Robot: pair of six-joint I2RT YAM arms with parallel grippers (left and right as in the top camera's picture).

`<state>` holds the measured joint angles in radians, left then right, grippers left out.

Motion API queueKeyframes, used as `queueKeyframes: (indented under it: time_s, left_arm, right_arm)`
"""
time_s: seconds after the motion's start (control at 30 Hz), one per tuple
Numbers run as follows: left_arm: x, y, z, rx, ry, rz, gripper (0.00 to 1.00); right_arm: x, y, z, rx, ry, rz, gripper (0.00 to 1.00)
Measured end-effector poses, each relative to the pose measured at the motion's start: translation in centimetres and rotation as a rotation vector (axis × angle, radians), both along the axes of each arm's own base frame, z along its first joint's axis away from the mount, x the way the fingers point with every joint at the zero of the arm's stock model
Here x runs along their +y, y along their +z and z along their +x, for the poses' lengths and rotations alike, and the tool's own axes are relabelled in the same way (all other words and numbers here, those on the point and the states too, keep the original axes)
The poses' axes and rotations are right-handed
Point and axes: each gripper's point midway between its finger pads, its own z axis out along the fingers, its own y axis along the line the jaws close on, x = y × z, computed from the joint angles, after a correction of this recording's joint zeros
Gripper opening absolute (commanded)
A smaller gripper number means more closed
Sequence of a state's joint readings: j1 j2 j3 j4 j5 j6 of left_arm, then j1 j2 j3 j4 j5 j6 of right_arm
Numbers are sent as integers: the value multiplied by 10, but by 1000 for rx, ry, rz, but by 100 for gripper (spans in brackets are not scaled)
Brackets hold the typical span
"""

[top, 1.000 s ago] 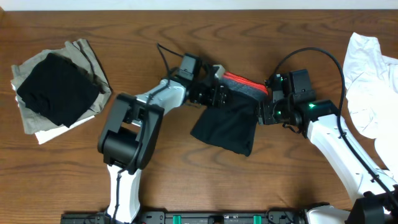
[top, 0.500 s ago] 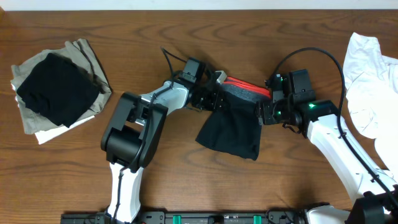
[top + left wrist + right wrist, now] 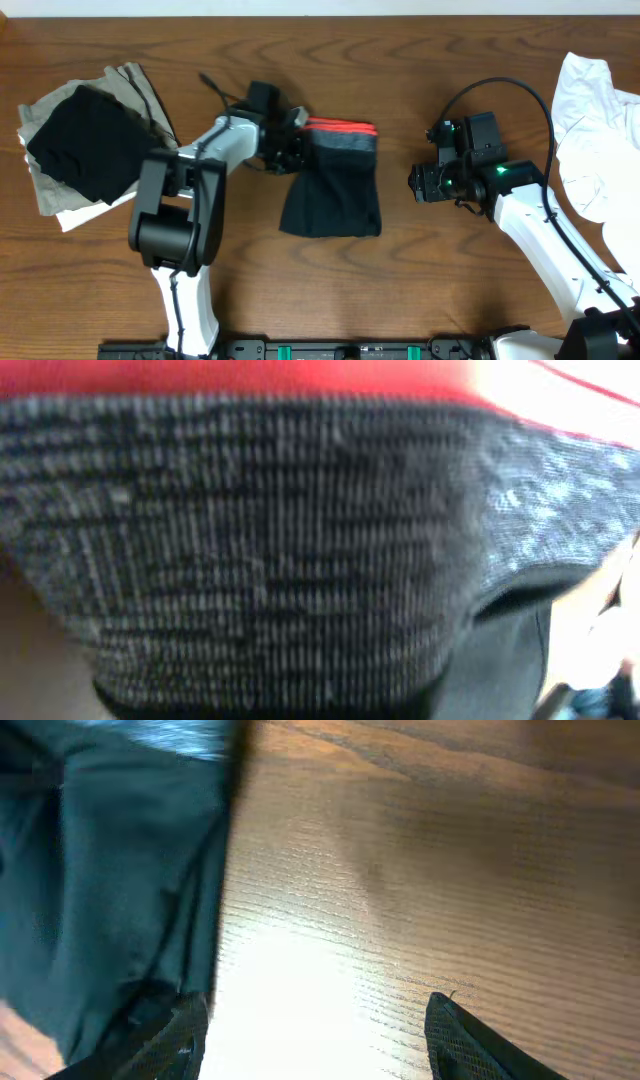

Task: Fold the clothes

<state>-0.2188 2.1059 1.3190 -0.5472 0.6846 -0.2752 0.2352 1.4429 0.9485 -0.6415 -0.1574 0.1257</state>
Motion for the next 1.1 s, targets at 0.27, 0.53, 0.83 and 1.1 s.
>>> queueKeyframes:
  time_s: [0.27,0.53,0.83,1.1]
  left_arm:
    - [5,5,-26,219,126,18,61]
    - [1,16,-5,146,163,-38,76]
    - [15,17,12,87,201,-21,83]
    - [15,18,21,28,198,16,88]
  right_arm:
    - [0,0,0,0,0,0,68]
    - [0,-1,-1,7,0,-2,68]
    - [-1,-1,-3,13,0,-3,68]
    - [-1,-2,-4,16,0,-3,68]
